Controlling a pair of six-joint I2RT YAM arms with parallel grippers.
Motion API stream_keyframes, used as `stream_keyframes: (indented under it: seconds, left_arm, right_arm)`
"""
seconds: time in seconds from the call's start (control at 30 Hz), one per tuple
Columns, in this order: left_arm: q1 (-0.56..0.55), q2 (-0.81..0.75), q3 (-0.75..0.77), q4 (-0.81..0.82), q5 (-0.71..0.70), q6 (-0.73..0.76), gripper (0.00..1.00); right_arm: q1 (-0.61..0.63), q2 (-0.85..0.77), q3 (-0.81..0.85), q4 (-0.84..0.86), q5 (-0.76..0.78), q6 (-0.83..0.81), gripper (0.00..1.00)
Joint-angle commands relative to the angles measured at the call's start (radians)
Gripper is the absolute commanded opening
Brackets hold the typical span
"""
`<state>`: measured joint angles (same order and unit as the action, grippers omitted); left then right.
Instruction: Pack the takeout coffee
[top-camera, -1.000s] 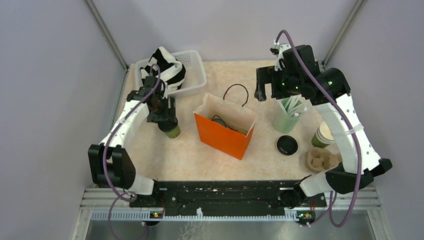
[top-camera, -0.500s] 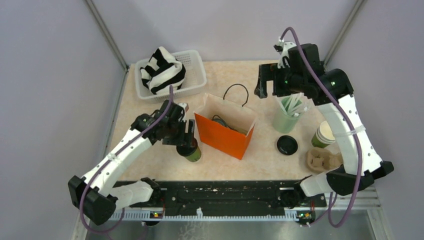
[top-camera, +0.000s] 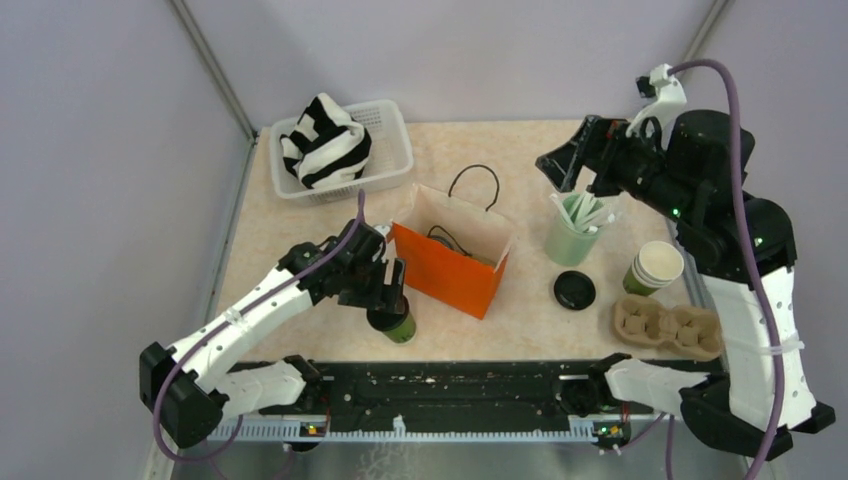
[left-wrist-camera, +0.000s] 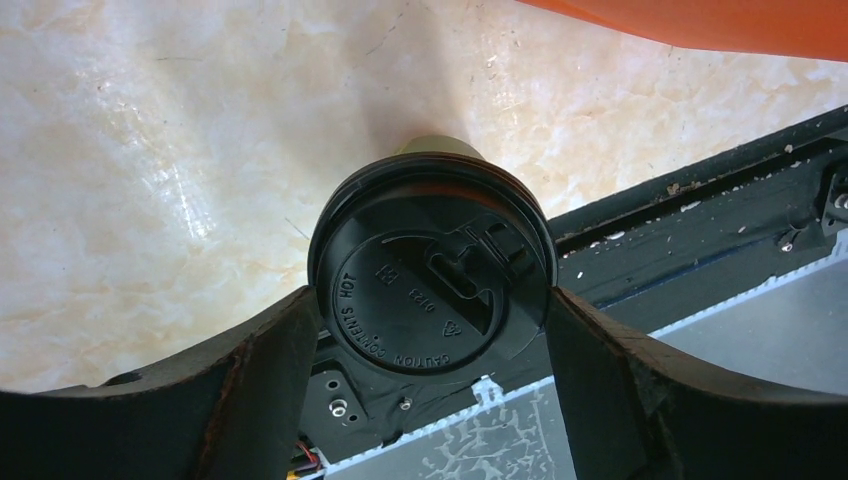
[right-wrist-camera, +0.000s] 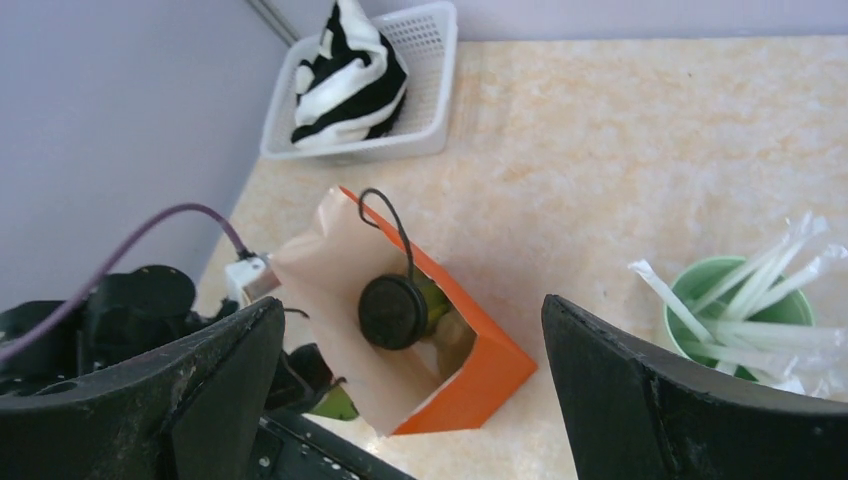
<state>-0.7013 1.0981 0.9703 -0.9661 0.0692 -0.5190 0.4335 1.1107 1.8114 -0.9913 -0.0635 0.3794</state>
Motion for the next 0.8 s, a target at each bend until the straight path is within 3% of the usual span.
stream_keyframes:
  seconds: [0.0,0.1,0.4,0.63,0.77]
  left_arm:
    - [-0.006,-0.004,-0.009,0.067,0.048,0.029,0.88]
    - [-0.008,-0.007,-0.011,0.081,0.059,0.042,0.92]
    - [-0.007,-0.061,0.048,0.026,0.039,0.074,0.98]
    - [-0.006,-0.208,0.293,-0.176,-0.250,-0.022,0.98]
    - [-0.006,-0.377,0.331,-0.104,-0.373,-0.019,0.99]
  right_arm:
    - [-0.002,0.116,0.157,-0.083,-0.090,0.029,0.99]
    - [0.062,0.170,0.258,-0.130,-0.076,0.037,0.99]
    - [0.446,0.445,0.667,-0.300,0.153,0.020,0.99]
    - [0.784,0.538,0.657,-0.111,0.212,-0.098,0.99]
    - [0.918,0.584,0.611,-0.059,0.242,-0.161,0.99]
